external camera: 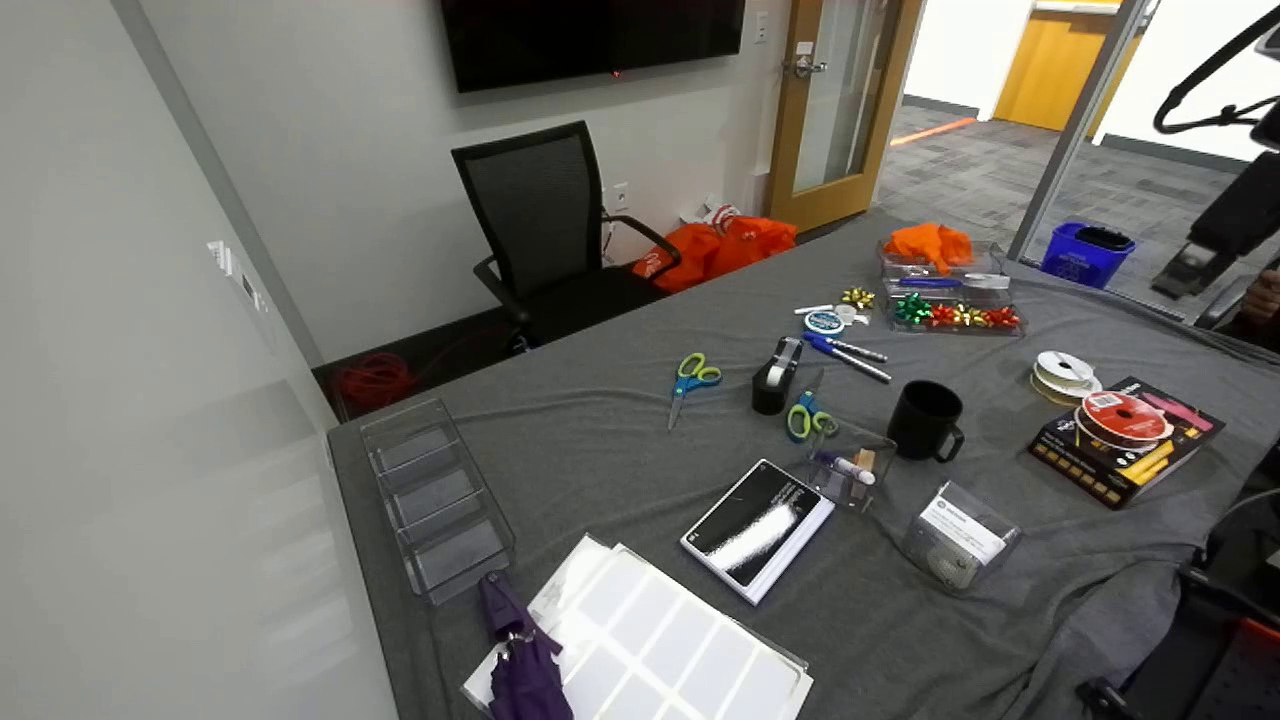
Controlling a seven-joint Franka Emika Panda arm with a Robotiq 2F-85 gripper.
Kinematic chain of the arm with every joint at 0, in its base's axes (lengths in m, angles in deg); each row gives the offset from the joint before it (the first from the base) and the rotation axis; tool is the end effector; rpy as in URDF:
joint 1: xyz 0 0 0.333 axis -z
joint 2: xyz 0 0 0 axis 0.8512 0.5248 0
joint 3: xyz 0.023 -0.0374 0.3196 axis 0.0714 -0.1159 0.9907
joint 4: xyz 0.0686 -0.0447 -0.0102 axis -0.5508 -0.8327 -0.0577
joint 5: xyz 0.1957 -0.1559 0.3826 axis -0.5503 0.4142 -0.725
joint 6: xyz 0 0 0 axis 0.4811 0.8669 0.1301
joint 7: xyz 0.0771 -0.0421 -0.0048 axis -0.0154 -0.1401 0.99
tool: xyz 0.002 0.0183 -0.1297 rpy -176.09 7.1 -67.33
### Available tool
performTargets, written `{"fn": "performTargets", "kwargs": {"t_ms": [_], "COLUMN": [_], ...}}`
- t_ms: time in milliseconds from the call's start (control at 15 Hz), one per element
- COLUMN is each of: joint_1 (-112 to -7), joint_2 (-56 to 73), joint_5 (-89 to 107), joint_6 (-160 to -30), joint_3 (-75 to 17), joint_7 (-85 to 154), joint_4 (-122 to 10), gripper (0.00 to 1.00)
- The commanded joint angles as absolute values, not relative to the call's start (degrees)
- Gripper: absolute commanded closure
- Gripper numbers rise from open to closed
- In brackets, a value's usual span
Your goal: Flip the small and clear storage box upside down
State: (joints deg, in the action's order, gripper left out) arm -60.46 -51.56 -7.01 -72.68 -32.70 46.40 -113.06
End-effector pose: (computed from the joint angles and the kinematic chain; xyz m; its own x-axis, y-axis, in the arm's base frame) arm 0.3959 -0.0158 0.4633 0.9901 -0.0280 0.1378 0.0134 -0.9567 -0.2907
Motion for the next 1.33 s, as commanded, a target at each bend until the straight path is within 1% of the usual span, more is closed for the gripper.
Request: {"fn": "performTargets", "kwargs": {"t_ms": [0, 333, 400, 533, 800, 1000, 1267], "joint_1": [-60.7, -59.9, -60.6, -60.7, -60.6, -61.1, -64.8], "joint_2": [-46.5, -41.2, -43.5, -41.9, -41.4, -37.8, -34.1], "joint_5": [-11.3, -10.7, -11.2, -11.0, -11.0, -6.1, -5.0], "joint_6": [-78.0, -84.6, -81.1, -83.0, -83.5, -82.5, -85.7], "joint_3": [-29.8, -23.9, -26.2, -24.7, -24.5, -20.6, -18.4], "joint_7": [41.5, 32.9, 35.6, 33.5, 33.1, 31.9, 35.1], "joint_4": [-114.0, -114.7, -114.1, -114.3, -114.3, -112.2, -111.2], "gripper": [0.00, 0.00, 0.00, 0.00, 0.00, 0.00, 0.00]}}
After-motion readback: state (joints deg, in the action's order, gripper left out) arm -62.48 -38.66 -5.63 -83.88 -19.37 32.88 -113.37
